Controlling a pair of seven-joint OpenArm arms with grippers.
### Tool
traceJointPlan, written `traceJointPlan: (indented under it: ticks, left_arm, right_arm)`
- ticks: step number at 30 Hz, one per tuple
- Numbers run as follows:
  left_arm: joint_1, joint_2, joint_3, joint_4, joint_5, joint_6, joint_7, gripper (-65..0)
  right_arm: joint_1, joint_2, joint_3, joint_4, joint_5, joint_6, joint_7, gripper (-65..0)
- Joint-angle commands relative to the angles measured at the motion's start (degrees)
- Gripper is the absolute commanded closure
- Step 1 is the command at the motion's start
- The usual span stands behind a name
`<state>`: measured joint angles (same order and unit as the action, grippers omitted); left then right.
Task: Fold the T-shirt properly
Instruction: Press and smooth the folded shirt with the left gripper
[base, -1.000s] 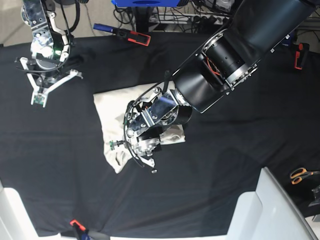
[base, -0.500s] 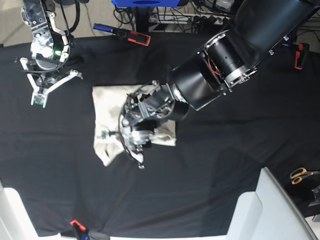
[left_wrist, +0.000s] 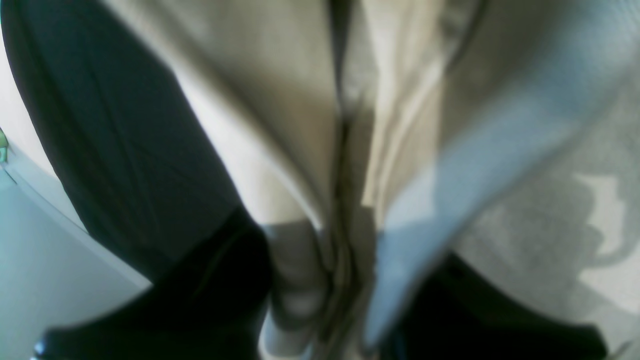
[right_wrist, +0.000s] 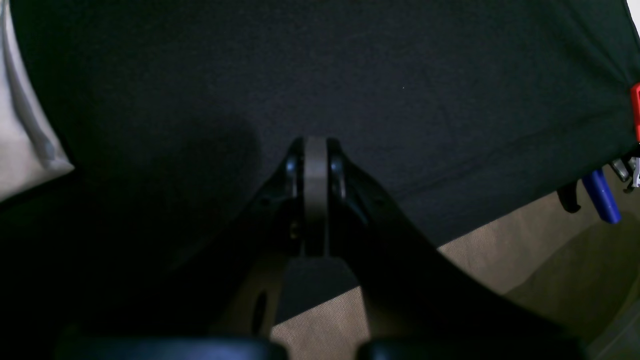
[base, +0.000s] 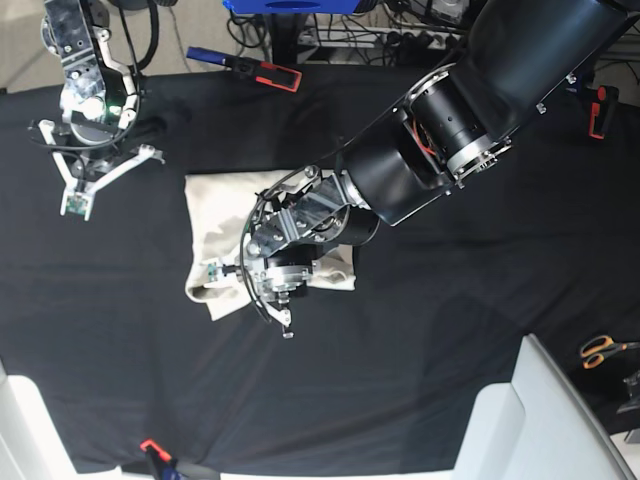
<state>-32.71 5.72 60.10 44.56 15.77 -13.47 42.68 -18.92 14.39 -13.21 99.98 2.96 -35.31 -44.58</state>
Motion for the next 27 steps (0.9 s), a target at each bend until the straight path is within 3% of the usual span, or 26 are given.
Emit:
traceJointPlan:
  ticks: [1, 17, 21, 27]
  left_arm:
    - [-2.1, 0.6, -0.3, 0.5, 0.3, 0.4, 0.5, 0.0]
    - [-5.5, 0.7, -0.3, -2.8, 0.2, 0.4, 0.4, 0.0]
    - [-5.5, 0.7, -0.3, -2.9, 0.4, 0.4, 0.4, -18.9]
    - [-7.3, 0.7, -0.3, -3.0, 0.5, 0.6, 0.3, -39.7]
  right_arm:
    - [0.3, 0.4, 0.3, 0.7, -0.7, -0.3, 1.0, 0.0]
    - [0.2, 0.4, 0.3, 0.7, -0.7, -0.3, 1.0, 0.0]
    - [0.2, 0.4, 0.3, 0.7, -0.7, -0.3, 1.0, 0.0]
    - [0.2, 0.4, 0.0, 0.7, -0.7, -0.3, 1.0, 0.0]
